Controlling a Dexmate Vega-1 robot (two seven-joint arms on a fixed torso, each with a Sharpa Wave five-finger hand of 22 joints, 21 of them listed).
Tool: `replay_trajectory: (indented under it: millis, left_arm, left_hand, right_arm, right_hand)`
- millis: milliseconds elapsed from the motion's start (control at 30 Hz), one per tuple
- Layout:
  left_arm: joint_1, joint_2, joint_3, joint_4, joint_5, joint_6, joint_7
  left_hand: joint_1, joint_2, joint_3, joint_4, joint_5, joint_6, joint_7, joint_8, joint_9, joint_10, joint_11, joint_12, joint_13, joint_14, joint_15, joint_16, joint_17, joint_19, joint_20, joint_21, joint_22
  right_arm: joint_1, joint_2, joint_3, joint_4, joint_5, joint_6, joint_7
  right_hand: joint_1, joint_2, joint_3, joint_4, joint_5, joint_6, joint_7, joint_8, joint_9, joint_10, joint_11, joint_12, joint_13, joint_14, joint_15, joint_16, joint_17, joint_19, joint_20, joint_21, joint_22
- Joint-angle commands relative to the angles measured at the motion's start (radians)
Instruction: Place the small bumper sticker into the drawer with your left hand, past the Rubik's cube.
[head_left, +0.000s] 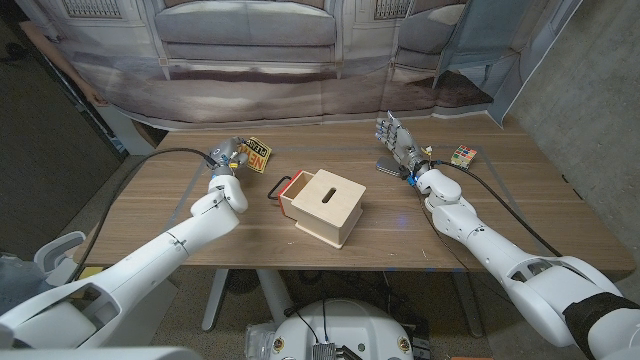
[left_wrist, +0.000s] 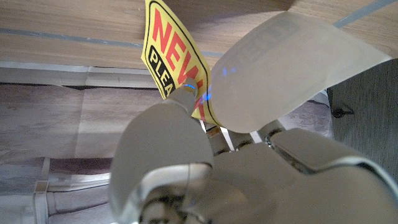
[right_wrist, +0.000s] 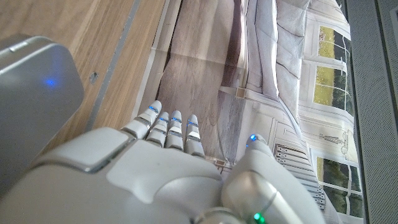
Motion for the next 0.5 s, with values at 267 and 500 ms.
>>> replay_trajectory:
  millis: [267, 500]
  left_arm:
    - [0.023, 0.053, -0.013, -0.074, 0.009, 0.015, -0.036]
    - [0.037, 0.077, -0.020, -0.106, 0.017, 0.012, -0.047]
  left_hand:
    - [0.002, -0.007, 0.004, 0.007, -0.001, 0.008, -0.004, -0.003, 0.003, 0.007, -0.001, -0.006, 0.003, -0.002, -0.080, -0.003, 0.004, -0.007, -0.001, 0.001, 0.002]
    - [0.001, -0.009, 0.004, 0.009, -0.002, 0.006, -0.006, -0.006, 0.003, 0.006, 0.000, -0.009, 0.003, -0.002, -0.081, -0.006, 0.005, -0.009, -0.001, 0.001, 0.002]
  right_arm:
    - [-0.018, -0.013, 0.002, -0.043, -0.006, -0.011, -0.022]
    - [-0.026, -0.018, 0.004, -0.057, -0.004, -0.017, -0.028]
  right_hand:
    - [0.005, 0.009, -0.002, -0.005, 0.000, 0.009, -0.001, 0.003, 0.004, 0.014, -0.005, -0.002, 0.002, 0.006, -0.001, 0.000, 0.004, 0.010, 0.000, -0.003, 0.005]
    - [0.005, 0.009, -0.002, -0.006, 0.000, 0.009, -0.001, 0.003, 0.004, 0.015, -0.003, -0.002, 0.002, 0.007, 0.000, 0.000, 0.003, 0.011, 0.001, -0.003, 0.005]
